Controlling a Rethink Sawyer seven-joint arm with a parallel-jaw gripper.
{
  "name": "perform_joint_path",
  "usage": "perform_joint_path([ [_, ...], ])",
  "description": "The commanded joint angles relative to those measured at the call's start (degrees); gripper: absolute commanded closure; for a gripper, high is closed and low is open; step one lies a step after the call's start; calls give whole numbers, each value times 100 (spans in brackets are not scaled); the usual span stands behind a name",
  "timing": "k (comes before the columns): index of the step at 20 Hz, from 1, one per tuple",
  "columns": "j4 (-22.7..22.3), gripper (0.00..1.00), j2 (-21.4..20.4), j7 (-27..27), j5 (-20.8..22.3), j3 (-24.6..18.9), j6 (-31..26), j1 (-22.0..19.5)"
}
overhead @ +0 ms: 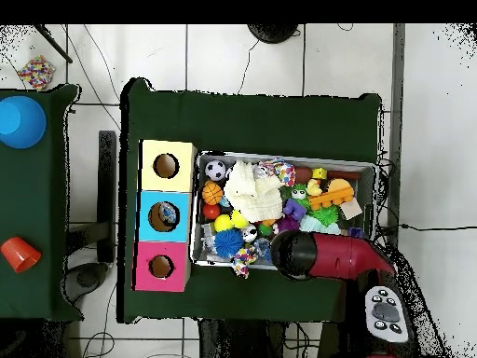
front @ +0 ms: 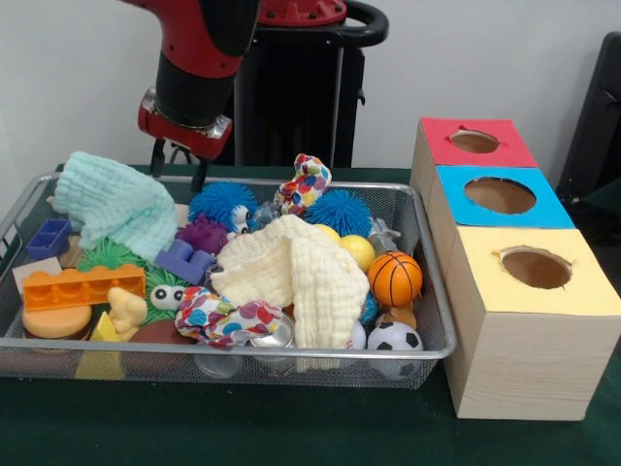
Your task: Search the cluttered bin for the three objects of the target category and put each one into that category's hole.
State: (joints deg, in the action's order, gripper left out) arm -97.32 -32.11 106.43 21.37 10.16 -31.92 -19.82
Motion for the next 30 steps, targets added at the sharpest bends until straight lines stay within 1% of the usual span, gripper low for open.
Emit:
perform_joint_path([
  [1,323,0,595,376,381,-106,556,-162],
  [5,356,0,715,446,435,-51,694,-135],
  [7,404,0,746,506,493,36,753,-56],
  [14,602,0,760,758,725,536,1052,424],
  [19,678,0,769,874,791,864,1243,737],
  [22,706,0,805,1011,823,1125,1474,957],
  [27,721,0,920,1267,706,1533,1862,1257],
  [30,724,0,974,1310,569,1733,1986,1395],
])
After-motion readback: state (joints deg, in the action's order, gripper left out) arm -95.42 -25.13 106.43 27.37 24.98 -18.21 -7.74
